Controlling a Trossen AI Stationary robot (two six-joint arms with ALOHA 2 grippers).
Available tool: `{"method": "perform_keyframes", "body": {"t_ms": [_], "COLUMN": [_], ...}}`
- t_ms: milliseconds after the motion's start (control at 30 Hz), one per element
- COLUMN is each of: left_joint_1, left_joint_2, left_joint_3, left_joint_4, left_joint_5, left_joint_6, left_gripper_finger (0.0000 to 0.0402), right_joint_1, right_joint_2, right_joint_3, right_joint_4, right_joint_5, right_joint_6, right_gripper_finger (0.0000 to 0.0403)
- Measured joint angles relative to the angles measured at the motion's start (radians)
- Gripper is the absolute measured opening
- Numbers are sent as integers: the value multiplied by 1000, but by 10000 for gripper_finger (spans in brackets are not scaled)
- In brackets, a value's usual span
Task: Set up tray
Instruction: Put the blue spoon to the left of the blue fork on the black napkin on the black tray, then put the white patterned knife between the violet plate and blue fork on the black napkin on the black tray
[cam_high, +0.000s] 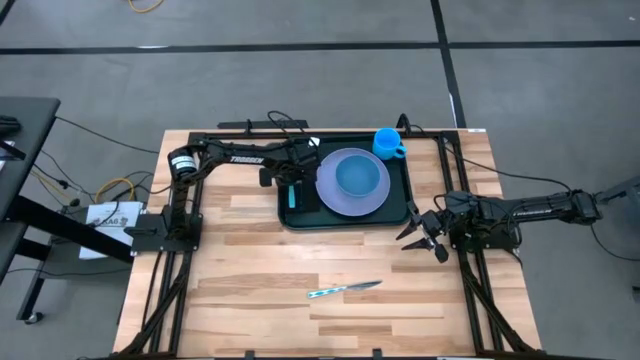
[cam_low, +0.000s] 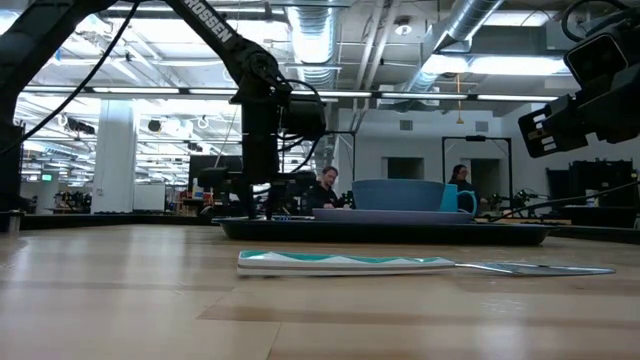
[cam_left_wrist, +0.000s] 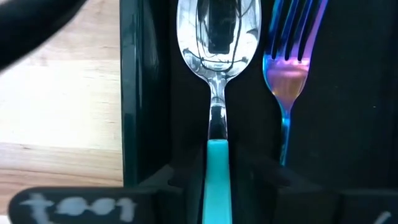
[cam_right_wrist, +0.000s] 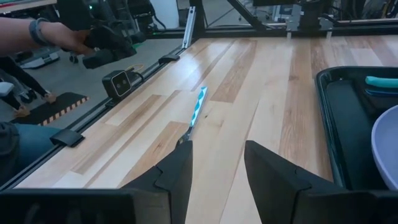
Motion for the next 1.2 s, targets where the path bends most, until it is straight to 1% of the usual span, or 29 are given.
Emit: {"method": "perform_keyframes", "body": {"t_ms": [267,367,633,767,1033,1200], "left_joint_1": [-7,-8,-8,-8,-12,-42], "left_joint_2": [1,1,6,6,5,4], "left_joint_3": [0,1,65,102,199,319], "left_joint_4": [2,2,-37,-129,-422,-575], "left_joint_5": [-15,-15,1,-2,-50,-62], "left_joint_6": [0,25,64,85,86,133], "left_gripper_finger": [102,107,108,108,108,108], "right_joint_1": [0,0,0,0,0,0], "right_joint_2": [0,0,0,0,0,0], "right_joint_3": [0,0,0,0,0,0], "right_joint_4": [0,0,0,0,0,0], "right_joint_5": [0,0,0,0,0,0], "right_joint_6": [0,0,0,0,0,0], "right_gripper_finger": [138,137,138,137,137,138]}}
